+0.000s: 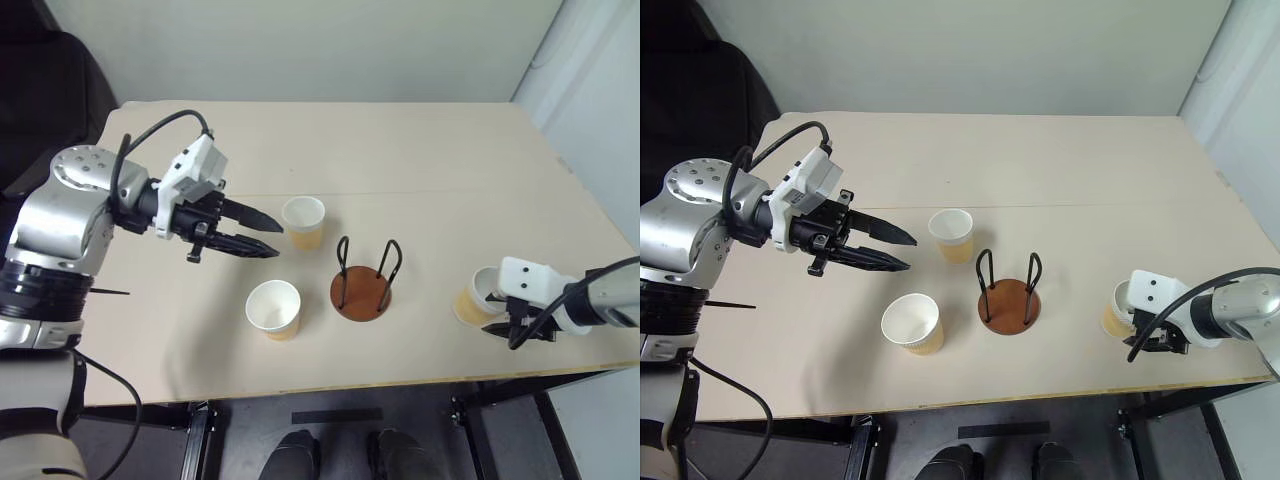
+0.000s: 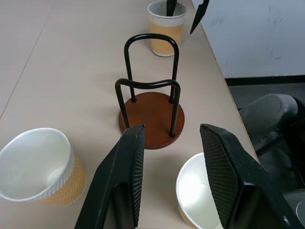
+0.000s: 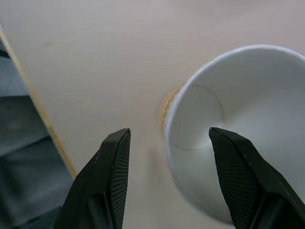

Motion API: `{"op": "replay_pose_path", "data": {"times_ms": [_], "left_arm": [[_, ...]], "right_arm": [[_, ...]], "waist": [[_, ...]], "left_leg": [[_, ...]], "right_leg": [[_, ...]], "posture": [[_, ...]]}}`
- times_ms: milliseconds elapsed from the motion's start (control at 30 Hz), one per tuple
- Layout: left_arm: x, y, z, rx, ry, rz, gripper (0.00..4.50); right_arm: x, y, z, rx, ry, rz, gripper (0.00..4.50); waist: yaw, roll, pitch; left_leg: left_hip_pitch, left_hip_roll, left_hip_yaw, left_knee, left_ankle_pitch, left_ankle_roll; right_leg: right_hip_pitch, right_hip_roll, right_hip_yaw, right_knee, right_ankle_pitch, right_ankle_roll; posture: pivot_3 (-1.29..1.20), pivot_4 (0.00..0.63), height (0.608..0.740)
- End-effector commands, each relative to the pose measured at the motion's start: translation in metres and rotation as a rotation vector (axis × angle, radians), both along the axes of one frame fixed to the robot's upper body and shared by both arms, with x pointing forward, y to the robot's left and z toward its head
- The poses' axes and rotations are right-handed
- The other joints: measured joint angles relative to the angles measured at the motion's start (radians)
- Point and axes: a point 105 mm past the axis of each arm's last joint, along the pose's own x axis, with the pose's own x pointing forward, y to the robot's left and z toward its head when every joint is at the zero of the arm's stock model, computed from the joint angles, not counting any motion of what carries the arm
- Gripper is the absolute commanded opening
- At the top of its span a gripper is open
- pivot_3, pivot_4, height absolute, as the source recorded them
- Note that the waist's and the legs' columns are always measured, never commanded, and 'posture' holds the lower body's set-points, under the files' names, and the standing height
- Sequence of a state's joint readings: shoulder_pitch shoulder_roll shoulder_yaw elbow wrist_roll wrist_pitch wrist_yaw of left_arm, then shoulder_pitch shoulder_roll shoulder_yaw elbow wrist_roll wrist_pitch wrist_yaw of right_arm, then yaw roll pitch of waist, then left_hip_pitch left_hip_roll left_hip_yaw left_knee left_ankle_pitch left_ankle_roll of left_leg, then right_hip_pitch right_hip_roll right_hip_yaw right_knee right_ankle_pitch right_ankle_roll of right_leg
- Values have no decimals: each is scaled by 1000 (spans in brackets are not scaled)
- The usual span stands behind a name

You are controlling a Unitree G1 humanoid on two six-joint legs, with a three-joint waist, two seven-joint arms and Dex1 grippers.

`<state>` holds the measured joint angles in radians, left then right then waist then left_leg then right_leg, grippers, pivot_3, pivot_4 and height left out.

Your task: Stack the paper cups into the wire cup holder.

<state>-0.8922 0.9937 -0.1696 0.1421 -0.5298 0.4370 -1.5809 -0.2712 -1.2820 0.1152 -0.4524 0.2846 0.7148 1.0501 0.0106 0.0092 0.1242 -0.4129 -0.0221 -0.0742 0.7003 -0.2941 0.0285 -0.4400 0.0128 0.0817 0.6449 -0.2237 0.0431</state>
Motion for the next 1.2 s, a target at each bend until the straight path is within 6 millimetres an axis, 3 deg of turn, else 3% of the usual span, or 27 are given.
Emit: {"op": "replay_pose_path", "data": {"times_ms": [33, 167, 200, 433, 600, 767, 933, 1100, 1200], "left_arm": [[-8, 0, 10, 8, -35, -41, 1978], [-8, 1, 9, 11, -34, -37, 1978], [-8, 1, 8, 11, -33, -36, 1978], [-6, 3, 5, 26, -34, -30, 1978], [-4, 4, 1, 43, -38, -27, 1978], [-3, 4, 1, 47, -40, -32, 1978], [-3, 3, 2, 42, -38, -37, 1978], [-2, 1, 6, 25, -39, -44, 1978], [-2, 0, 7, 20, -42, -43, 1978]], "right_arm": [[5, 6, 9, -8, -36, 36, 1664], [5, 7, 13, -9, -32, 44, 193], [5, 7, 14, -8, -30, 49, 28], [3, 10, 29, -5, -46, 63, 28], [12, 19, 74, 30, -176, 79, 28], [13, 42, 117, 76, -276, 151, 28], [10, 69, 144, 120, -323, 238, 28], [11, 96, 164, 177, -342, 325, 28], [13, 108, 163, 191, -333, 356, 28]], "waist": [[-1, 0, 0], [1, 0, 0], [1, 0, 0], [0, 0, 0], [-3, 0, 0], [-3, 0, 0], [-4, 0, 0], [-5, 0, 0], [-5, 0, 0]], "left_leg": [[0, 0, 0, 0, 0, 0], [0, 0, 0, 0, 0, 0], [0, 0, 0, 0, 0, 0], [0, 0, 0, 0, 0, 0], [0, 0, 0, 0, 0, 0], [0, 0, 0, 0, 0, 0], [0, 0, 0, 0, 0, 0], [-1, 0, 0, 0, 0, 0], [-1, 0, -1, 0, 0, 0]], "right_leg": [[0, 0, 0, 0, 0, 0], [0, 0, 0, 0, 0, 0], [0, 0, 0, 0, 0, 0], [0, 0, 0, 0, 0, 0], [0, 0, 0, 0, 0, 0], [0, 0, 0, 0, 0, 0], [-1, 0, 0, 0, 0, 0], [-2, 0, 0, 0, 0, 0], [-3, 0, 0, 0, 0, 0]], "posture": [[0, 150, 740], [0, 150, 740], [0, 150, 740], [0, 150, 740], [0, 150, 740], [0, 150, 740], [0, 150, 740], [0, 150, 740], [0, 150, 740]]}}
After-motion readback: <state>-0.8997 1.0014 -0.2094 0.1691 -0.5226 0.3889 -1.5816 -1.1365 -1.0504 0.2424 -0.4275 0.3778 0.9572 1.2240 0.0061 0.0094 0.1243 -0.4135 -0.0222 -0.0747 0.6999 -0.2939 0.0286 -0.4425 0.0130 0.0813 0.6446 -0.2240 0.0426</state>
